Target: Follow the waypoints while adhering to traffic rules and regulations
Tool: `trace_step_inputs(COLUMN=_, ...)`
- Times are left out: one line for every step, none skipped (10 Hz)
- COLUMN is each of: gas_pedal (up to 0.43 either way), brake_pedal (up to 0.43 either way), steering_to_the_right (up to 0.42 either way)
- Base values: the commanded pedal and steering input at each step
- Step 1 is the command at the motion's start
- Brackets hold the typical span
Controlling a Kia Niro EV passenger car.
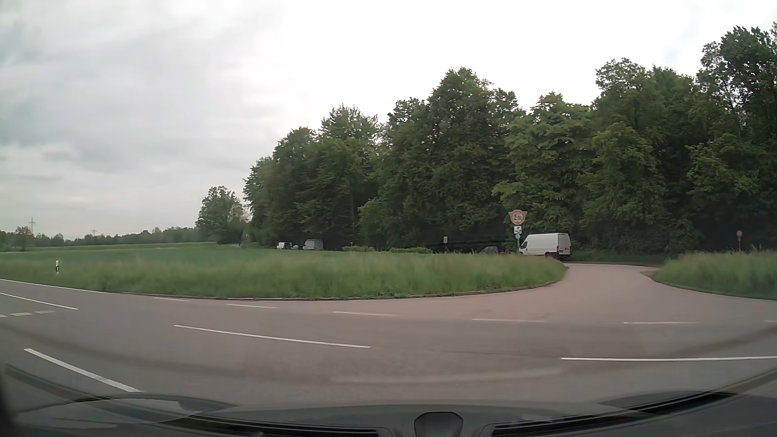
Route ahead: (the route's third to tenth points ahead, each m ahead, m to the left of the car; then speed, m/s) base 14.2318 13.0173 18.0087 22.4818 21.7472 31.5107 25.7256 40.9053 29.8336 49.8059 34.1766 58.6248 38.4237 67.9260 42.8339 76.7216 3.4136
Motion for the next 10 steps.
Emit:
trace_step_inputs(gas_pedal=0.220, brake_pedal=0.000, steering_to_the_right=-0.339)
trace_step_inputs(gas_pedal=0.220, brake_pedal=0.000, steering_to_the_right=-0.340)
trace_step_inputs(gas_pedal=0.220, brake_pedal=0.000, steering_to_the_right=-0.341)
trace_step_inputs(gas_pedal=0.197, brake_pedal=0.000, steering_to_the_right=-0.350)
trace_step_inputs(gas_pedal=0.189, brake_pedal=0.000, steering_to_the_right=-0.360)
trace_step_inputs(gas_pedal=0.177, brake_pedal=0.000, steering_to_the_right=-0.366)
trace_step_inputs(gas_pedal=0.177, brake_pedal=0.000, steering_to_the_right=-0.366)
trace_step_inputs(gas_pedal=0.177, brake_pedal=0.000, steering_to_the_right=-0.362)
trace_step_inputs(gas_pedal=0.177, brake_pedal=0.000, steering_to_the_right=-0.361)
trace_step_inputs(gas_pedal=0.177, brake_pedal=0.000, steering_to_the_right=-0.360)
